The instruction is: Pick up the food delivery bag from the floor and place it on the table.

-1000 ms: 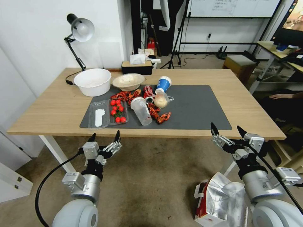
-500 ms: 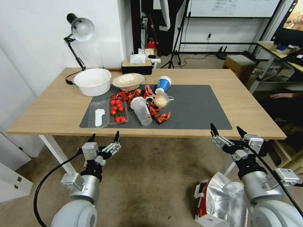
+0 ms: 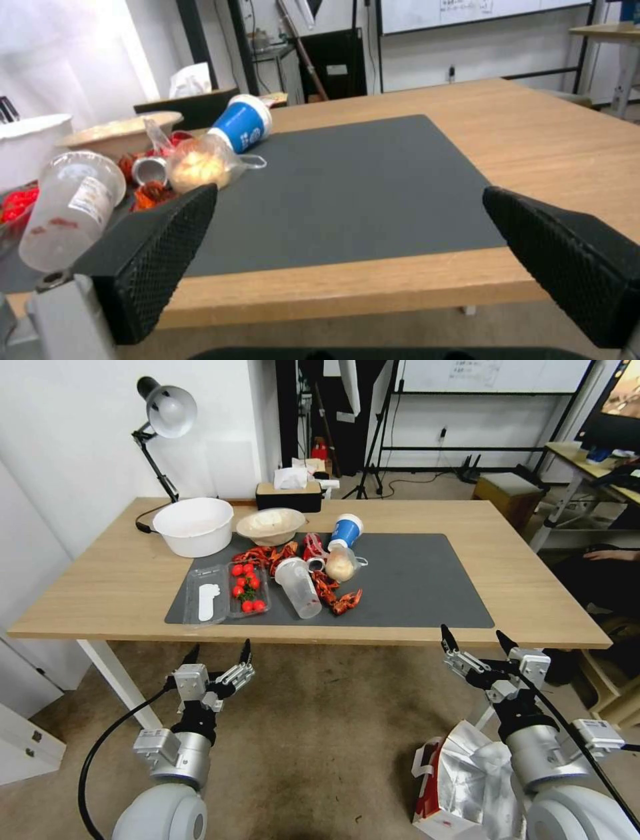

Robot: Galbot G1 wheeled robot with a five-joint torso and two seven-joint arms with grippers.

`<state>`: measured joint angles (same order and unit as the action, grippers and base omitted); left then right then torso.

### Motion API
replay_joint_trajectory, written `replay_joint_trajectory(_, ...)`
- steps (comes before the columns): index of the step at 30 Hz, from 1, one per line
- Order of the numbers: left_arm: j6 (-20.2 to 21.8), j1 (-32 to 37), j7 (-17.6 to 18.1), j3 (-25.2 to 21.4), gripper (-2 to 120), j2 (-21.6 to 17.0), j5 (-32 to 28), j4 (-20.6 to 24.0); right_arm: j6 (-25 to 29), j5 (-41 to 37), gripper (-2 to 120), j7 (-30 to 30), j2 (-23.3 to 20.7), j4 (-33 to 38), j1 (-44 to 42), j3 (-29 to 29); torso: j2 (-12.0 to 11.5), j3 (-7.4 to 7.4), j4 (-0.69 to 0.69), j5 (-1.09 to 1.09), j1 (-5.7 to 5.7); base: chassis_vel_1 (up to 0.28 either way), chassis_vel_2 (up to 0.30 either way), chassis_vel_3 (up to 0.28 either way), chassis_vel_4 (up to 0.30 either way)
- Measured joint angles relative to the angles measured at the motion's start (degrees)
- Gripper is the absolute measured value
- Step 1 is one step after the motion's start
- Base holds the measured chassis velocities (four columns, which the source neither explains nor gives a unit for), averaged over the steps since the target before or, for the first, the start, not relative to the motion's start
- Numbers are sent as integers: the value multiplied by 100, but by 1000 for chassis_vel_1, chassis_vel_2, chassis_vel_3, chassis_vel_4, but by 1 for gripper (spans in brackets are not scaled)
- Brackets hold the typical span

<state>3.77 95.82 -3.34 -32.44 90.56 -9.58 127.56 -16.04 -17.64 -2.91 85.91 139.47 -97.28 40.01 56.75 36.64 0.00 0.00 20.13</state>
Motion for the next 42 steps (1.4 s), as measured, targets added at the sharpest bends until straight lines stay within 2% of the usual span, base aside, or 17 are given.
replay_joint_trajectory(6, -136, 6, -3, -31, 100, 2, 108, -33, 27, 44, 100, -16, 2, -9, -13, -26, -194, -113, 0, 0, -83, 0, 0, 0, 0)
replay_joint_trajectory(23, -131, 49, 1, 9, 100, 30, 96, 7, 57, 61, 100, -38, 6, 8, -52, -35, -655, -377, 0, 0, -278, 0, 0, 0, 0)
replay_joint_trajectory(42, -117, 65, 17, 21, 100, 45, 87, 18, 69, 62, 100, -41, 2, 8, -50, -39, -858, -492, 0, 0, -367, 0, 0, 0, 0)
